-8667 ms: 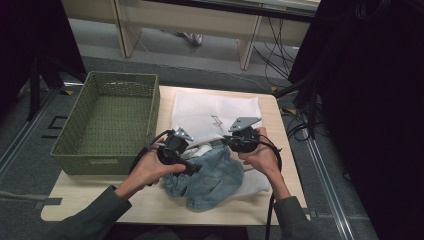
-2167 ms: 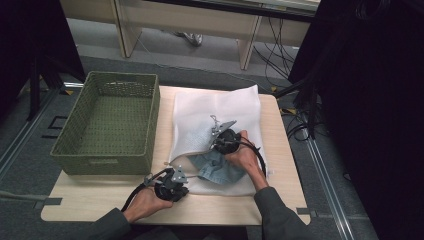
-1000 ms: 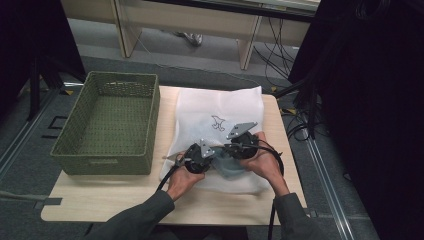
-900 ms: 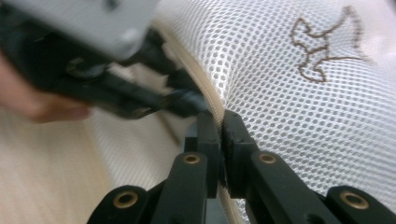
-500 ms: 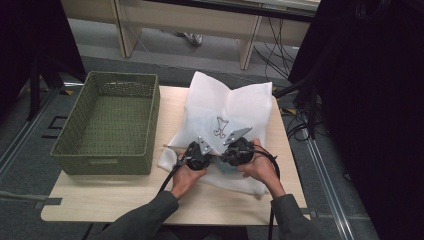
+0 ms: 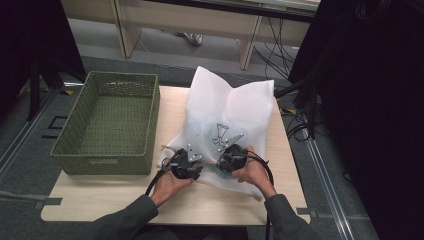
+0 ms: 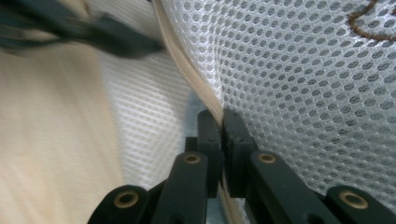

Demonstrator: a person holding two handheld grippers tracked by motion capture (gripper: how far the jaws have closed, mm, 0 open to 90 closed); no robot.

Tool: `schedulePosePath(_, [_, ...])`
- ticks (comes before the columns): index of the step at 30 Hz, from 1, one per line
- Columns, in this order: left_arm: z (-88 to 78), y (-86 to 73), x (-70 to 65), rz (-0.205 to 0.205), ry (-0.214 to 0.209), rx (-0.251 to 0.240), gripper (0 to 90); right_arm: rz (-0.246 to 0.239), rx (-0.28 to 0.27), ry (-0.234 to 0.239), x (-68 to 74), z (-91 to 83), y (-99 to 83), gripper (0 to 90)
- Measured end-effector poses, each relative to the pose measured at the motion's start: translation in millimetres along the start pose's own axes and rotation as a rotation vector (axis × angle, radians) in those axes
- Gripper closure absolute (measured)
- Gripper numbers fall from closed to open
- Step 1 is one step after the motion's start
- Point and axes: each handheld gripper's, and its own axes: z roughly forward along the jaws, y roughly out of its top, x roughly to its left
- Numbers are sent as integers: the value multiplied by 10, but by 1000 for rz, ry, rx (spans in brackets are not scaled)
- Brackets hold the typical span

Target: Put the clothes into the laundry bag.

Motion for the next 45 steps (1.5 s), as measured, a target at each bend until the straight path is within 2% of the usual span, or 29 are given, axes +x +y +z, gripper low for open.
schedulePosePath(2, [-74, -17, 11, -12, -24, 0, 573, -8, 3, 3, -7, 0, 7, 883])
schedulePosePath(3, [-99, -19, 31, 6, -49, 0, 600, -5, 2, 0, -2, -5, 11, 883])
schedulePosePath(5, [-88, -16, 30, 3, -78, 0, 652, -14, -6, 3, 6, -31, 22, 883])
schedulePosePath(6, [-88, -16, 30, 3, -78, 0, 676, -14, -6, 3, 6, -31, 22, 883])
schedulePosePath(7, [-14, -13, -3, -34, -80, 15, 718, -6, -13, 1, 19, -70, 35, 882])
schedulePosePath(9, [66, 26, 23, 4, -80, -1, 773, -9, -17, 8, 20, -101, 41, 882])
schedulePosePath(10, [109, 43, 17, -19, -77, -9, 802, -3, -20, 8, 27, -108, 39, 882])
schedulePosePath(12, [183, 102, 37, -1, -51, -31, 848, -16, -23, 8, 17, -124, 39, 882])
schedulePosePath(13, [205, 128, 48, -8, -48, -27, 869, -19, -23, 11, 17, -128, 40, 882])
schedulePosePath(14, [205, 128, 48, -8, -48, -27, 878, -19, -23, 11, 17, -128, 40, 882])
schedulePosePath(15, [258, 176, 41, -51, -40, -54, 878, -15, -21, 17, 24, -136, 43, 882])
schedulePosePath(17, [303, 225, 45, -44, -15, -72, 882, -6, -40, 38, 31, -163, 43, 882])
schedulePosePath(20, [320, 223, 28, -63, -29, -63, 882, -8, -49, 52, 33, -164, 43, 882])
schedulePosePath(21, [327, 214, 11, -63, -10, -74, 880, -2, -39, 51, 43, -157, 42, 882])
schedulePosePath(22, [331, 208, 0, -71, -15, -82, 879, -5, -32, 50, 50, -131, 38, 882])
schedulePosePath(23, [321, 203, 15, -52, -21, -77, 874, 5, -17, 53, 71, -97, 32, 882])
schedulePosePath(25, [286, 190, -2, -87, -49, -61, 841, -19, 13, 30, 73, 27, 17, 882])
schedulePosePath(26, [223, 159, -17, -59, -71, -48, 820, -23, 27, 10, 69, 65, 15, 882])
schedulePosePath(27, [223, 159, -17, -59, -71, -48, 801, -23, 27, 10, 69, 65, 15, 882])
schedulePosePath(28, [153, 129, -21, -32, -79, -35, 785, -32, 47, -26, 60, 98, 19, 883])
schedulePosePath(30, [24, 64, -22, 5, -93, -26, 778, -39, 49, -38, 56, 108, 18, 883])
schedulePosePath(33, [-133, -27, 20, -5, -146, 4, 731, -30, 51, -51, 22, 131, 19, 883])
schedulePosePath(36, [-193, -94, 27, -7, -172, 8, 657, -33, 56, -55, -3, 132, 26, 883])
schedulePosePath(37, [-162, -117, -6, -3, -214, 37, 613, -33, 57, -62, -3, 135, 28, 884])
schedulePosePath(38, [-162, -117, -6, -3, -214, 37, 573, -33, 57, -62, -3, 135, 28, 884])
schedulePosePath(39, [-124, -118, -49, 10, -238, 37, 546, -39, 54, -68, -11, 144, 34, 883])
schedulePosePath(41, [-108, -112, -66, 10, -242, 40, 531, -39, 53, -73, -13, 143, 37, 883])
schedulePosePath(44, [-35, -76, -80, 53, -254, 35, 505, -38, 53, -84, -32, 152, 39, 884])
schedulePosePath(45, [-8, -70, -90, 39, -253, 40, 506, -35, 56, -82, -31, 150, 38, 884])
